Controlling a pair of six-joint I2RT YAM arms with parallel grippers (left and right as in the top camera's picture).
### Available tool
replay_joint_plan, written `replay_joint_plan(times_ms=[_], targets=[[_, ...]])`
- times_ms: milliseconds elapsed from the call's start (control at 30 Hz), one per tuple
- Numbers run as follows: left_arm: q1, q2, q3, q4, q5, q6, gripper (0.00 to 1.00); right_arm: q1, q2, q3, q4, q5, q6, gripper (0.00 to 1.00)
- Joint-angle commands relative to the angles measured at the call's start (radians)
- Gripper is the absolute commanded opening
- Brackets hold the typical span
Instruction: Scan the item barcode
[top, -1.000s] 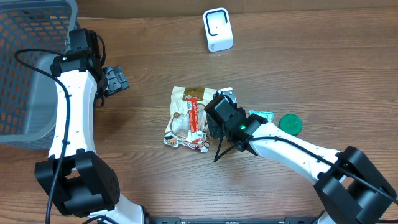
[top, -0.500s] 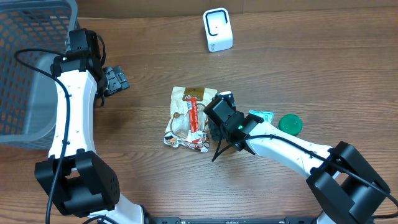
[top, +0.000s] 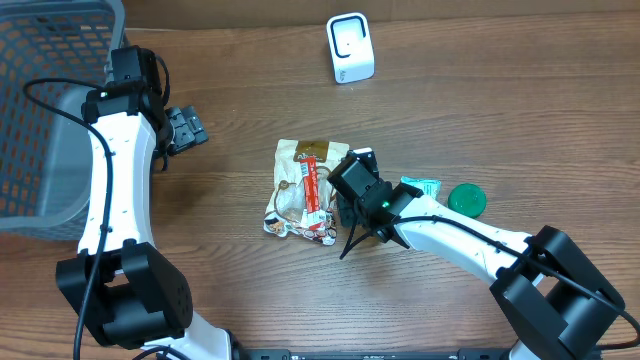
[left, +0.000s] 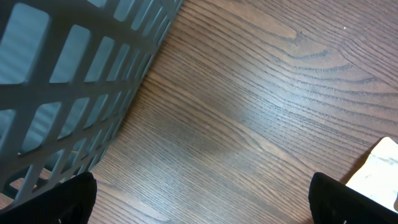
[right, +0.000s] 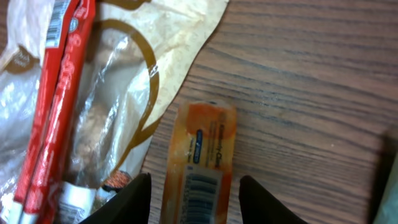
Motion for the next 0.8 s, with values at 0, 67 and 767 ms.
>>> replay_joint_plan(times_ms=[0,67,767], targets=[[-0.001,-0.026,0.016,0.0,0.007,0.018,1.0,0.003,0.005,0.021,0.019,0.002,0.002,0.21],[-0.001,-0.026,0.016,0.0,0.007,0.018,1.0,0.003,0.005,0.021,0.027,0.003,0.002,0.08],[-0.001,-0.026,0.016,0.0,0.007,0.018,1.0,0.003,0.021,0.022,0.101,0.092,-0.002,0.15]])
